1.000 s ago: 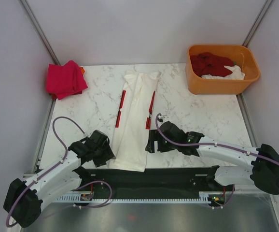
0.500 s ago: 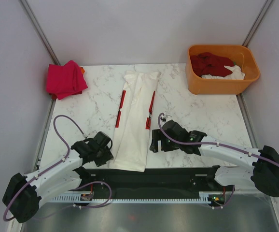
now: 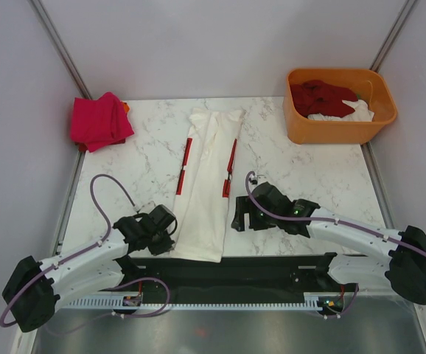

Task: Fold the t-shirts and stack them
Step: Fold the tshirt

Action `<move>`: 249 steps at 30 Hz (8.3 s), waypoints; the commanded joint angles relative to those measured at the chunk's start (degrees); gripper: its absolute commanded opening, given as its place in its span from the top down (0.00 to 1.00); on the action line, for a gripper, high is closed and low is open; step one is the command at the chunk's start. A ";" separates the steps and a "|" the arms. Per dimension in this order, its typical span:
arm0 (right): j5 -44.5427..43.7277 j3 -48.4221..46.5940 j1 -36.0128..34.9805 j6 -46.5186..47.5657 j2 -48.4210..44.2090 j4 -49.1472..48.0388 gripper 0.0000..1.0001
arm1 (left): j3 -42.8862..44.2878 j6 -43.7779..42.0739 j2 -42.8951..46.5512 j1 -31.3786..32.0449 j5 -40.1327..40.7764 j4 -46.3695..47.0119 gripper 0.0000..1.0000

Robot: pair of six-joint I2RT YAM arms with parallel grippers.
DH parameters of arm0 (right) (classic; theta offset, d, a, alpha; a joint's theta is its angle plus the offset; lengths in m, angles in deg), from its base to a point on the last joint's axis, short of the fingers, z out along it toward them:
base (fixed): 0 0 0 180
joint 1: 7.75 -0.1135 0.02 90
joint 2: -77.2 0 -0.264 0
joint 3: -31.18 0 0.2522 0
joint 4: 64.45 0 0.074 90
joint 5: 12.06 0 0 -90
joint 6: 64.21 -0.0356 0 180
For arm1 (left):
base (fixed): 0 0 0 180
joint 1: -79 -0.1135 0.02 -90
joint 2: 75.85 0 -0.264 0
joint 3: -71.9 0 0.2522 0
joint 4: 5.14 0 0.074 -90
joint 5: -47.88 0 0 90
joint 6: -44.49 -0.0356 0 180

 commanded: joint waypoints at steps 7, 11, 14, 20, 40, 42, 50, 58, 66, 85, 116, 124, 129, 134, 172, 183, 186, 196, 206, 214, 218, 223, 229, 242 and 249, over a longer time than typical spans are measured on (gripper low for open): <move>12.46 7.58 -0.28 -3.03 0.93 -8.98 0.12 | 0.81 3.12 0.89 2.31 -1.43 4.14 0.98; 15.65 10.56 -3.17 -5.13 2.78 -12.49 0.13 | 1.96 5.14 -0.78 5.30 -1.70 6.61 0.98; 16.70 13.37 -5.20 -9.43 2.25 -16.71 0.15 | 2.13 6.63 -2.19 7.76 -1.70 8.80 0.98; 14.68 15.58 -6.78 -13.92 3.31 -21.47 0.21 | 3.19 8.92 -5.70 12.86 -1.61 13.82 0.98; 11.00 18.66 -7.58 -15.25 -0.73 -19.99 1.00 | 0.99 7.96 -1.06 14.44 -1.17 14.26 0.98; 9.51 18.66 -7.58 -15.07 -3.89 -15.78 1.00 | -0.06 7.35 0.09 14.53 -1.70 14.26 0.98; 7.47 18.66 -7.58 -15.24 -15.24 -5.48 1.00 | -0.77 5.69 2.82 15.06 -5.57 11.98 0.98; -1.29 1.48 -7.49 -10.77 -14.01 4.44 1.00 | 14.51 0.14 1.06 14.97 -0.83 2.75 0.98; -12.22 -20.61 -1.70 2.94 -1.72 15.35 1.00 | 32.52 -14.43 -7.19 4.53 0.34 -2.27 0.98; -4.57 -47.94 19.57 19.38 30.81 12.36 1.00 | 60.92 -39.32 -44.37 -20.79 -10.40 3.36 0.98; 4.12 -49.84 27.67 21.51 32.50 12.91 0.07 | 64.66 -42.67 -51.17 -32.31 -16.91 3.96 0.00; 18.62 -26.99 27.67 16.75 23.80 -2.64 0.07 | 40.56 -41.97 -30.35 -31.52 -21.12 13.37 0.02; 21.53 -20.81 27.66 14.90 21.85 -6.70 0.07 | 28.08 -39.68 -24.17 -30.38 -22.36 18.38 0.03; 22.07 -17.73 27.58 14.03 22.82 -8.99 0.08 | 22.27 -37.92 -25.91 -28.98 -24.02 24.18 0.06; 25.93 -10.26 24.94 8.05 31.87 -24.10 0.40 | 18.66 -32.38 -40.60 -20.27 -20.59 37.55 0.66; 27.08 -6.92 27.22 7.87 36.36 -29.03 1.00 | 18.31 -33.70 -40.34 -20.18 -21.04 37.37 0.93; 27.16 -5.17 28.10 8.13 33.82 -28.42 1.00 | 16.99 -34.32 -39.37 -20.18 -20.51 37.37 0.98; 28.57 3.36 26.70 6.82 20.11 -24.12 1.00 | 11.02 -32.91 -26.83 -19.75 -23.84 33.51 0.98; 16.98 5.48 17.65 -1.88 -9.83 -0.93 1.00 | 10.30 -21.86 -2.58 -11.31 -25.87 16.73 0.98; 12.93 -7.34 17.47 -0.31 -13.31 11.48 1.00 | 21.37 -21.74 -0.60 -10.78 -25.08 10.30 0.98; 8.37 -15.08 17.47 3.29 -7.26 14.03 1.00 | 28.75 -25.17 -7.45 -10.87 -24.20 9.51 0.98; 6.42 -20.18 18.43 6.99 -0.13 14.30 1.00 | 37.81 -28.51 -17.46 -13.15 -25.34 9.60 0.98; 6.86 -28.96 22.30 11.73 9.44 14.39 1.00 | 47.47 -31.94 -27.05 -16.40 -26.22 9.51 0.98; 9.49 -44.18 28.10 17.01 24.66 15.27 1.00 | 62.68 -34.67 -40.94 -21.85 -29.47 8.81 0.98; 11.25 -51.47 30.56 18.07 33.00 14.56 1.00 | 69.10 -36.25 -50.52 -24.31 -30.17 8.37 0.98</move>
